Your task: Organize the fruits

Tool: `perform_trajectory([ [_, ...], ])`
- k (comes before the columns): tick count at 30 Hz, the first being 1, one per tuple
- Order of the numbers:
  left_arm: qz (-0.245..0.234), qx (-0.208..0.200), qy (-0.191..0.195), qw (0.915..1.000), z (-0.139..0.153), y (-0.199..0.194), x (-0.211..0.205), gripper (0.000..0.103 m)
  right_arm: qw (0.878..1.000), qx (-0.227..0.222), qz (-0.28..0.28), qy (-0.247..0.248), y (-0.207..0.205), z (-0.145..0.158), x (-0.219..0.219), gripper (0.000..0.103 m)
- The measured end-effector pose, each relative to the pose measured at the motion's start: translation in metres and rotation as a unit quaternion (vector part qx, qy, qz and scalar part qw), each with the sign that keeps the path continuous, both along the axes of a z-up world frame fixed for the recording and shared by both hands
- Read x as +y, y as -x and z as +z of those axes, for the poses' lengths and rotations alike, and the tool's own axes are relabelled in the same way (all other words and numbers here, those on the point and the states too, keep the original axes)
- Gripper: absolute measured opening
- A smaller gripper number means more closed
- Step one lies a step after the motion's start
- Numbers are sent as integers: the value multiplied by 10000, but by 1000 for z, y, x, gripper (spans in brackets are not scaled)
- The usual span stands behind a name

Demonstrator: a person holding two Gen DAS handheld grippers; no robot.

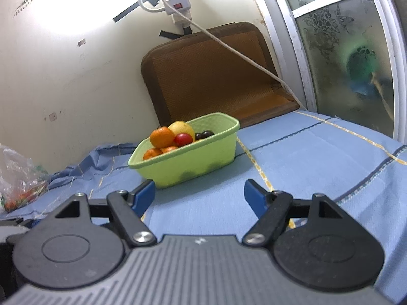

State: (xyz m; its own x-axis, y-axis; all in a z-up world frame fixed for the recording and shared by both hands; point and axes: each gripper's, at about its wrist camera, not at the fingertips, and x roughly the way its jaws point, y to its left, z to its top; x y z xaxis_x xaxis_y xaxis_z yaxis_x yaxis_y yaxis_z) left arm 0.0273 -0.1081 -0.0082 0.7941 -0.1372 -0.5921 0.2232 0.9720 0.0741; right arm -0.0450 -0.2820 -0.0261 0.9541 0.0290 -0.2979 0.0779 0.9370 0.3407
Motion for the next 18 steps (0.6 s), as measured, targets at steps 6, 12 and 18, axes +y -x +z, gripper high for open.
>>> perform_trajectory([
  [6, 92, 199, 226, 9995, -6, 21, 10, 103, 9996, 239, 153, -35, 12, 2, 6, 79],
  [12, 175, 156, -131, 9996, -4, 40, 4, 103, 9993, 224, 298, -44, 24, 12, 13, 79],
  [18, 319, 300, -108, 9990, 3, 46, 12, 103, 9991, 120, 390, -134, 37, 23, 15, 80],
])
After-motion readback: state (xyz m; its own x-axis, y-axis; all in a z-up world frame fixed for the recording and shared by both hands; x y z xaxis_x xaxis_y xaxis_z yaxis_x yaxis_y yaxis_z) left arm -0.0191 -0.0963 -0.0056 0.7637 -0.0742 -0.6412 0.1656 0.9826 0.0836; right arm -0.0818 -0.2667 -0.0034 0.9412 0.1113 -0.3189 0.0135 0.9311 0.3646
